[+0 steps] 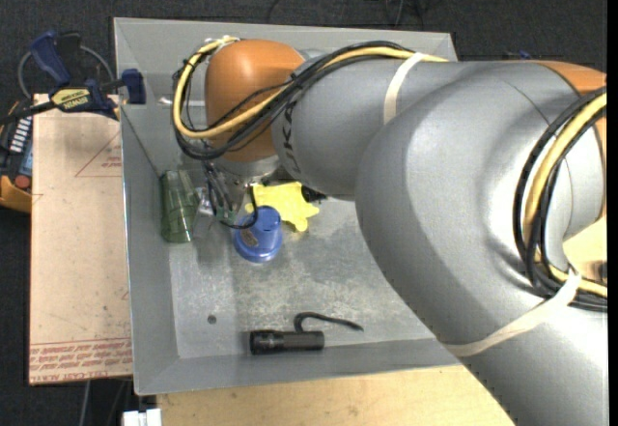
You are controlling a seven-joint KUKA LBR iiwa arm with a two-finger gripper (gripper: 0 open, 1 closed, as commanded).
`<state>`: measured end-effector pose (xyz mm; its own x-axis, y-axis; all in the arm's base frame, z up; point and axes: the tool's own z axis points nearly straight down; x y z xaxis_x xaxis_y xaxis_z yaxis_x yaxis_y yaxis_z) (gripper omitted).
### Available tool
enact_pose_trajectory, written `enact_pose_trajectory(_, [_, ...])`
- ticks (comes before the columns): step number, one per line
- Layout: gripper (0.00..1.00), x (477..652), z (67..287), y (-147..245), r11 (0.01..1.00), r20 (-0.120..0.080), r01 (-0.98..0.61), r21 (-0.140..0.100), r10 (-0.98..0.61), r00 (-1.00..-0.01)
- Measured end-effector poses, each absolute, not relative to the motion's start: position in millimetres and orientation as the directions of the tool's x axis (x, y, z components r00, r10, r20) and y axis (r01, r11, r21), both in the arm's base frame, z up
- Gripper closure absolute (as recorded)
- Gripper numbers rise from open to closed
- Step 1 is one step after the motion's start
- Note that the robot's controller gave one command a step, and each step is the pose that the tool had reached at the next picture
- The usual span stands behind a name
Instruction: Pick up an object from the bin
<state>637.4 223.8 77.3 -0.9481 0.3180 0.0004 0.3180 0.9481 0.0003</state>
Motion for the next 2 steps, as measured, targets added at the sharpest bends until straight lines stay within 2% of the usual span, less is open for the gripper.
enact_pose_trajectory(2, [1.00,637.8,112.6,223.2,0.948,-0.004,0.320,0.002,0.320,-0.948])
